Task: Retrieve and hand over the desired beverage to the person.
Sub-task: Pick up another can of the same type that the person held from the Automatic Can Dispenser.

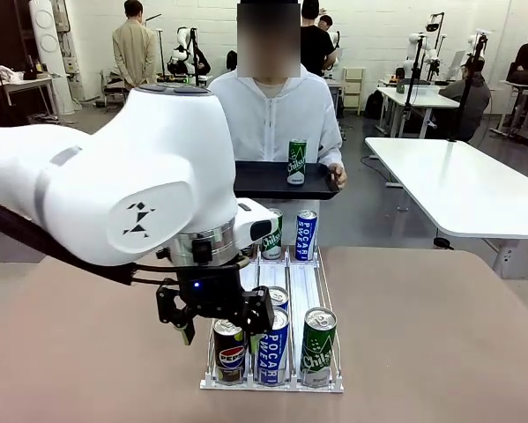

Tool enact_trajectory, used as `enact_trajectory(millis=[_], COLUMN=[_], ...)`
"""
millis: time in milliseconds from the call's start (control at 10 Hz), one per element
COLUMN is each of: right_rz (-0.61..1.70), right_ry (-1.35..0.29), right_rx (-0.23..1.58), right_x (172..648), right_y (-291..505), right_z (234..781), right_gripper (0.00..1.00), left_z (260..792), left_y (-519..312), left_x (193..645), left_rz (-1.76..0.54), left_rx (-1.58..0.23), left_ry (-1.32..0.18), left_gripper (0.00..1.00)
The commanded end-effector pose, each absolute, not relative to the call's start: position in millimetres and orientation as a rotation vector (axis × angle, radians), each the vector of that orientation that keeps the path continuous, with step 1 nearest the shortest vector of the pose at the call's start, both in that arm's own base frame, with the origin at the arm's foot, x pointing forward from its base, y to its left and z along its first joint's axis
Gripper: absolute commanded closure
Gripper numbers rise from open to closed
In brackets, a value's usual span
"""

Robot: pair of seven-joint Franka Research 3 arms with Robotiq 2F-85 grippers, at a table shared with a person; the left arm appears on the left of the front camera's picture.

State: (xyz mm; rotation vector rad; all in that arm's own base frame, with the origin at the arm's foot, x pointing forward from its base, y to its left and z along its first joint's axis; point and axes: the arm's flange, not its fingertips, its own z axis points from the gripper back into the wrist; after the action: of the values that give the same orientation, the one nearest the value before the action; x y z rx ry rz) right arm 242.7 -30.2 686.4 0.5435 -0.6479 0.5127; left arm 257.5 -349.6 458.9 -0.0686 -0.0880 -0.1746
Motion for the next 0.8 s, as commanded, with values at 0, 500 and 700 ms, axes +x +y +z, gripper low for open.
enact_trajectory(millis=[0, 500, 700], right_rz=[0.517, 0.517, 0.517], right_ry=[-0.649, -0.649, -0.649], right_rx=[0.551, 0.551, 0.551], right_x=[242.3, 242.3, 242.3], right_y=[-29.9, -29.9, -29.9], right_z=[685.2, 685.2, 685.2], right_gripper=[0.00, 0.00, 0.00], left_z=[452.0, 454.2, 454.2], left_y=[-361.0, -353.3, -353.3], left_x=[269.5, 264.1, 264.1], left_rz=[-0.134, -0.162, -0.162], left_rx=[-0.056, -0.074, -0.074], left_ry=[-0.087, -0.072, -0.072], left_gripper=[0.00, 0.00, 0.00])
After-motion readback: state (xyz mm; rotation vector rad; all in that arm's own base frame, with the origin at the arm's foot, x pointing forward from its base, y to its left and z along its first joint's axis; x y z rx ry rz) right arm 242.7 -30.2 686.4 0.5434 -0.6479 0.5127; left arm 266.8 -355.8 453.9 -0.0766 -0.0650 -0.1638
